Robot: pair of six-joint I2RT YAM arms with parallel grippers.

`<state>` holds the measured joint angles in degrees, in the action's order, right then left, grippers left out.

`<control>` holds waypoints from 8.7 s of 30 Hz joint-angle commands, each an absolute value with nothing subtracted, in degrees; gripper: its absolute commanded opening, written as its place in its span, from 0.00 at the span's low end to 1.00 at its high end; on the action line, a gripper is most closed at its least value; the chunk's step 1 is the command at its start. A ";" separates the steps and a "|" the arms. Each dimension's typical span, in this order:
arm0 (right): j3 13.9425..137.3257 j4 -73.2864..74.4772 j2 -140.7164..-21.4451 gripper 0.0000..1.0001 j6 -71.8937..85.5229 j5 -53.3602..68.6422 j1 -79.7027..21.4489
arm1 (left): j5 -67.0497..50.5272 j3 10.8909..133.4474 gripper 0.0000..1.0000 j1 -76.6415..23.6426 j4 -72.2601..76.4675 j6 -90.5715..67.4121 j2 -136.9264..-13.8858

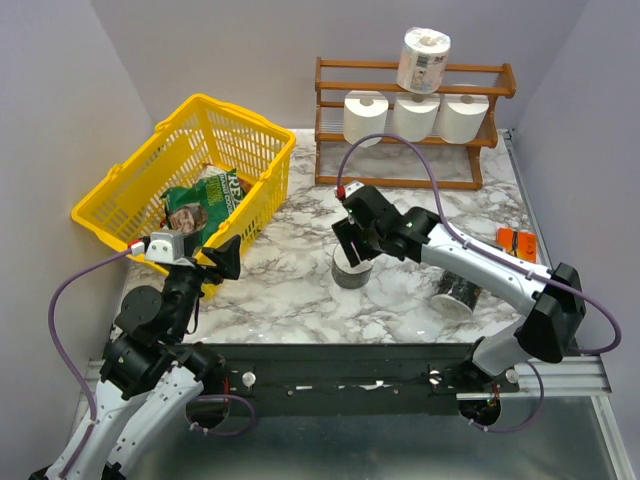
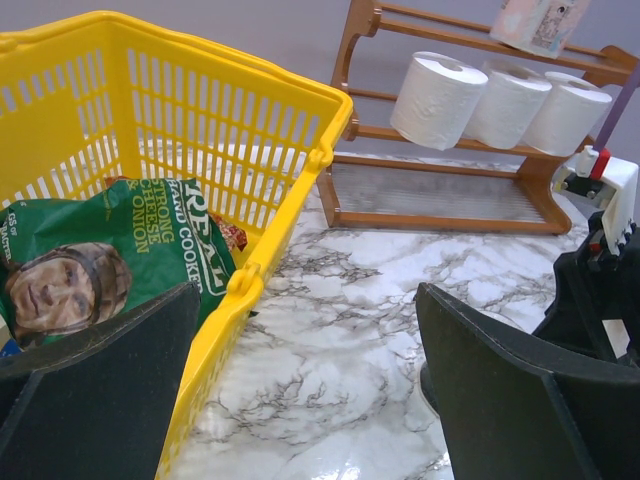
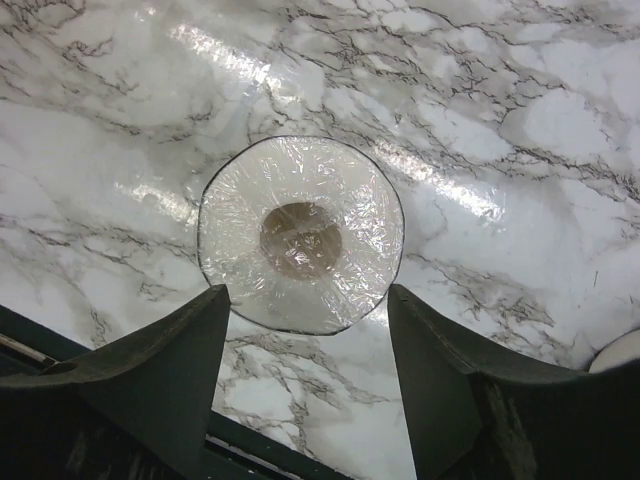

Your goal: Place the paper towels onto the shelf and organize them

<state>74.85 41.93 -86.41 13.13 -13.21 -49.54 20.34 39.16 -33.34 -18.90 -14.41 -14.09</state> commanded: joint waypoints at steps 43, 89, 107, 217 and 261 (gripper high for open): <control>68.74 27.00 -91.15 0.47 -16.63 -21.35 -55.55 | 20.13 38.85 0.99 -33.05 -17.75 -14.50 -14.77; 87.45 2.46 -113.90 0.56 -62.84 0.35 -29.18 | 21.18 38.94 0.99 -33.05 -17.84 -14.41 -14.59; 83.06 -9.58 -114.96 0.59 -67.41 -4.13 -29.36 | 21.36 38.76 0.99 -33.05 -17.84 -14.33 -14.94; 54.41 70.22 -47.20 1.00 53.87 -32.95 -33.49 | 15.73 38.58 0.99 -32.96 -16.44 -15.56 -11.51; 64.25 43.93 -78.57 0.90 3.89 -26.77 -42.71 | 16.61 38.50 0.99 -32.96 -16.61 -15.12 -13.18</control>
